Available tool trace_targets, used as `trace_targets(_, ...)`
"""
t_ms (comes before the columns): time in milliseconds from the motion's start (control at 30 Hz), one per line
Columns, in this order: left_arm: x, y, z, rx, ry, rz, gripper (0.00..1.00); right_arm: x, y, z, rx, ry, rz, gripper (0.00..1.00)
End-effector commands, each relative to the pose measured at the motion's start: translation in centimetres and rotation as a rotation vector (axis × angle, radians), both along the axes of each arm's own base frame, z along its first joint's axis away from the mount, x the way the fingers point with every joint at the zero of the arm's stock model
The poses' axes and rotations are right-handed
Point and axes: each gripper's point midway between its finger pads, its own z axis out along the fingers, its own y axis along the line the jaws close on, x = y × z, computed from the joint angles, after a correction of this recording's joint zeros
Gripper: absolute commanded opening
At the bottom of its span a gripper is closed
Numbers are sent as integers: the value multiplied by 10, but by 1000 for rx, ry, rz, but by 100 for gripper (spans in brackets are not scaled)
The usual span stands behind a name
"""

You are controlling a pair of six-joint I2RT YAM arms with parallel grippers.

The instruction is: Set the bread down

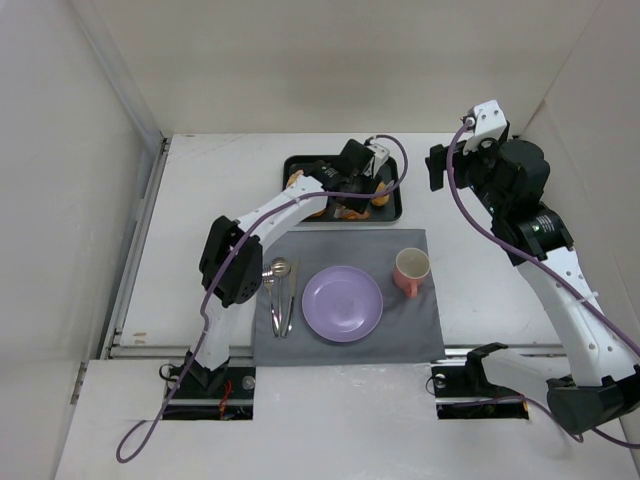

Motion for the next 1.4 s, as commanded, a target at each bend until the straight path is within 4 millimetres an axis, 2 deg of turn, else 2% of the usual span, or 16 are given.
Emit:
trace_targets(0,5,-4,27,-21,-50,-4,45,-2,-3,21,30,-67,-16,100)
trace_targets(33,4,-3,20,-8,-35,-4,45,-2,-3,21,30,-67,-16,100)
trace_targets(267,0,-1,13,7,-9,-11,45,-2,-3,21,30,-67,-16,100)
trace_targets(500,-1,-2,15,2,-4,-17,28,-5,-4,24,33,-75,-16,100)
trace_targets(667,-2,-2,22,-10,-18,-17,19,-5,-4,24,33,-75,-16,100)
trace_targets(767,-2,-2,20,-10,-18,-17,15,-5,-4,24,33,-75,-16,100)
trace_targets(900,-6,-5,30,-24,-33,-26,10,-5,-4,24,33,-75,-16,100)
trace_targets(1000,-5,-4,49,-51,-72,-20,7,-5,-4,24,33,-75,-16,100)
trace_targets(1167,-15,-8,75,-97,-109,-19,7,-5,-4,24,33,-75,-16,100)
trace_targets(1267,-22,-1,86,-111,-124,-19,7,-5,-6,24,32,-76,-25,100)
trace_targets(1300,-28,-2,96,-129,-133,-22,7,-5,-6,24,32,-76,-25,100)
trace_targets(1367,-32,4,97,-126,-138,-15,7,-5,-6,24,32,-76,-25,100)
